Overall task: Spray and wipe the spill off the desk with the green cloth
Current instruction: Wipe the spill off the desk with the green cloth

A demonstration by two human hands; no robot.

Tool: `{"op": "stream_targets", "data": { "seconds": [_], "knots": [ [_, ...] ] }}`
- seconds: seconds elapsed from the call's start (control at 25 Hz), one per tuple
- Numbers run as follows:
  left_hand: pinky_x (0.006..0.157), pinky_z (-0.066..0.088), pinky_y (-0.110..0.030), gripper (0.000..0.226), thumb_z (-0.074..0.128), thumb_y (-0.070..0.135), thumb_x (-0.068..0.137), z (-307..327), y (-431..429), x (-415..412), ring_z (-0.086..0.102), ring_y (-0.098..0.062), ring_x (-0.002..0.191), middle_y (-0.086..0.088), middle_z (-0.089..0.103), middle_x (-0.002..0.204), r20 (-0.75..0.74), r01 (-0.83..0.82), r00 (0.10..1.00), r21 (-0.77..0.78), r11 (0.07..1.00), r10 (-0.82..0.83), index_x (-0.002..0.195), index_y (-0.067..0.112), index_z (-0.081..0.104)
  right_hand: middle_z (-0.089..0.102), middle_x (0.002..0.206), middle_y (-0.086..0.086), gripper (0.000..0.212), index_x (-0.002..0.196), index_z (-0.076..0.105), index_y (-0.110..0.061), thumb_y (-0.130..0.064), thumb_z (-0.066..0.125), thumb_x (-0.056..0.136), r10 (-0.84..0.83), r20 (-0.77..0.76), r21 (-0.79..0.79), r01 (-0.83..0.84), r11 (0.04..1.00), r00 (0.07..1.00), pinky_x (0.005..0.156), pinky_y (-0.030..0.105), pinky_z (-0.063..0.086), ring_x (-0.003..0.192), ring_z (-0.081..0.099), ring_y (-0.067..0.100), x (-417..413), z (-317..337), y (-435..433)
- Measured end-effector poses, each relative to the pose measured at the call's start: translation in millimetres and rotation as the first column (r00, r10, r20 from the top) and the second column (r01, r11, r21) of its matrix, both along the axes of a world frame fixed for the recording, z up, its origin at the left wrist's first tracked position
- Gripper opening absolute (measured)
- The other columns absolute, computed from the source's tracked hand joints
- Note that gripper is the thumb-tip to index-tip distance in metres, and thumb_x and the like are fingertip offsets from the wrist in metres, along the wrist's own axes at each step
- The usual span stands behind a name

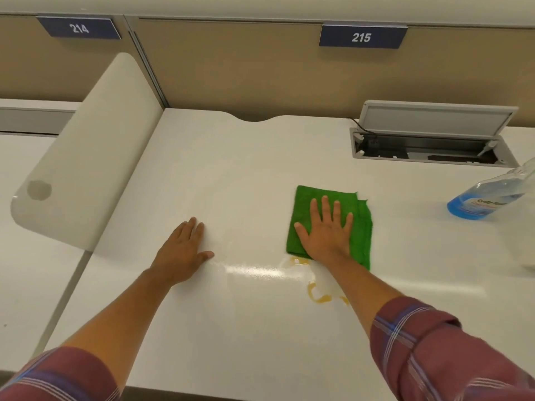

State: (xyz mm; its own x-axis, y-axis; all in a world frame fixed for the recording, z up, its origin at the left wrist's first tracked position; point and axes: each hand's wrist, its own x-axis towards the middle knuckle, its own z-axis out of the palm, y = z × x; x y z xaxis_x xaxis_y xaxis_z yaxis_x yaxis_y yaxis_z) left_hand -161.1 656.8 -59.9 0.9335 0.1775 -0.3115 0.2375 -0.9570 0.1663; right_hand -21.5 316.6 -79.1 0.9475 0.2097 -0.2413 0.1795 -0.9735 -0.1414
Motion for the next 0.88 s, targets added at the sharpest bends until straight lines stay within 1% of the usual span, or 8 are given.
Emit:
{"op": "stream_targets", "data": {
  "seconds": [0.12, 0.2, 0.28, 0.4, 0.52, 0.64, 0.76, 0.88],
  "knots": [
    [0.13, 0.009, -0.039, 0.085, 0.045, 0.057, 0.103, -2, 2, -1, 0.002, -0.028, 0.161, -0.011, 0.001, 0.174, 0.0, 0.014, 1.0, 0.016, 1.0, -0.014, 0.165, 0.012, 0.009, -0.004, 0.178, 0.009, 0.086, 0.169, 0.0, -0.028, -0.075, 0.014, 0.098, 0.126, -0.003, -0.001, -0.126, 0.992, 0.992, 0.124, 0.074, -0.001, 0.164, -0.006, 0.038, -41, 3, 28],
    [0.13, 0.008, -0.039, 0.085, 0.044, 0.058, 0.102, -3, 3, -2, 0.001, -0.028, 0.161, -0.011, 0.0, 0.174, -0.003, 0.021, 1.0, 0.016, 1.0, -0.021, 0.165, 0.012, 0.009, -0.002, 0.178, 0.008, 0.085, 0.169, 0.003, -0.029, -0.075, 0.017, 0.099, 0.188, 0.023, -0.004, -0.188, 0.982, 0.982, 0.123, 0.075, 0.0, 0.164, -0.003, 0.036, -77, 1, 22],
    [0.129, 0.01, -0.04, 0.086, 0.044, 0.059, 0.102, -2, 4, 2, 0.001, -0.028, 0.16, -0.011, 0.0, 0.174, -0.026, 0.027, 0.999, 0.027, 0.999, -0.026, 0.165, 0.012, 0.009, 0.002, 0.178, 0.005, 0.084, 0.169, 0.008, -0.031, -0.076, 0.021, 0.099, 0.203, 0.061, 0.0, -0.203, 0.979, 0.977, 0.124, 0.074, 0.003, 0.164, 0.003, 0.034, -106, -3, -1],
    [0.129, 0.016, -0.042, 0.087, 0.045, 0.061, 0.101, -1, 4, 6, 0.002, -0.028, 0.16, -0.009, -0.001, 0.174, -0.053, 0.023, 0.998, 0.041, 0.999, -0.021, 0.165, 0.014, 0.009, 0.006, 0.178, 0.005, 0.085, 0.168, 0.011, -0.032, -0.078, 0.022, 0.098, 0.107, 0.078, -0.018, -0.105, 0.994, 0.991, 0.125, 0.072, 0.008, 0.164, 0.007, 0.032, -114, -6, -42],
    [0.127, 0.02, -0.043, 0.087, 0.046, 0.061, 0.1, 1, 4, 7, 0.002, -0.027, 0.16, -0.007, -0.001, 0.174, -0.063, 0.02, 0.998, 0.04, 0.999, -0.018, 0.165, 0.015, 0.01, 0.003, 0.179, 0.006, 0.088, 0.168, 0.007, -0.033, -0.081, 0.017, 0.095, -0.026, 0.047, -0.061, 0.029, 0.998, 0.999, 0.124, 0.072, 0.013, 0.164, 0.003, 0.033, -84, -4, -63],
    [0.127, 0.021, -0.043, 0.086, 0.046, 0.061, 0.101, 2, 3, 7, 0.002, -0.027, 0.16, -0.008, 0.0, 0.174, -0.063, 0.022, 0.998, 0.044, 0.999, -0.02, 0.164, 0.014, 0.011, 0.001, 0.179, 0.008, 0.091, 0.168, 0.005, -0.032, -0.082, 0.014, 0.093, -0.084, 0.033, -0.08, 0.086, 0.993, 0.996, 0.121, 0.075, 0.019, 0.164, 0.003, 0.037, -46, 0, -58],
    [0.128, 0.018, -0.043, 0.086, 0.047, 0.059, 0.101, 2, 2, 7, 0.003, -0.03, 0.16, -0.012, 0.001, 0.174, -0.051, 0.038, 0.998, 0.051, 0.998, -0.036, 0.164, 0.012, 0.012, 0.001, 0.179, 0.007, 0.09, 0.168, 0.005, -0.03, -0.08, 0.016, 0.094, -0.047, 0.03, -0.058, 0.049, 0.997, 0.998, 0.122, 0.075, 0.013, 0.163, 0.001, 0.04, -29, 1, -23],
    [0.127, 0.019, -0.044, 0.086, 0.047, 0.06, 0.101, 3, 3, 7, 0.003, -0.029, 0.16, -0.011, 0.001, 0.174, -0.061, 0.035, 0.998, 0.043, 0.998, -0.033, 0.164, 0.013, 0.012, -0.002, 0.179, 0.007, 0.089, 0.168, 0.002, -0.032, -0.079, 0.016, 0.094, 0.083, 0.025, -0.028, -0.083, 0.996, 0.996, 0.122, 0.076, -0.001, 0.163, -0.004, 0.04, -45, 2, 28]
  ]
}}
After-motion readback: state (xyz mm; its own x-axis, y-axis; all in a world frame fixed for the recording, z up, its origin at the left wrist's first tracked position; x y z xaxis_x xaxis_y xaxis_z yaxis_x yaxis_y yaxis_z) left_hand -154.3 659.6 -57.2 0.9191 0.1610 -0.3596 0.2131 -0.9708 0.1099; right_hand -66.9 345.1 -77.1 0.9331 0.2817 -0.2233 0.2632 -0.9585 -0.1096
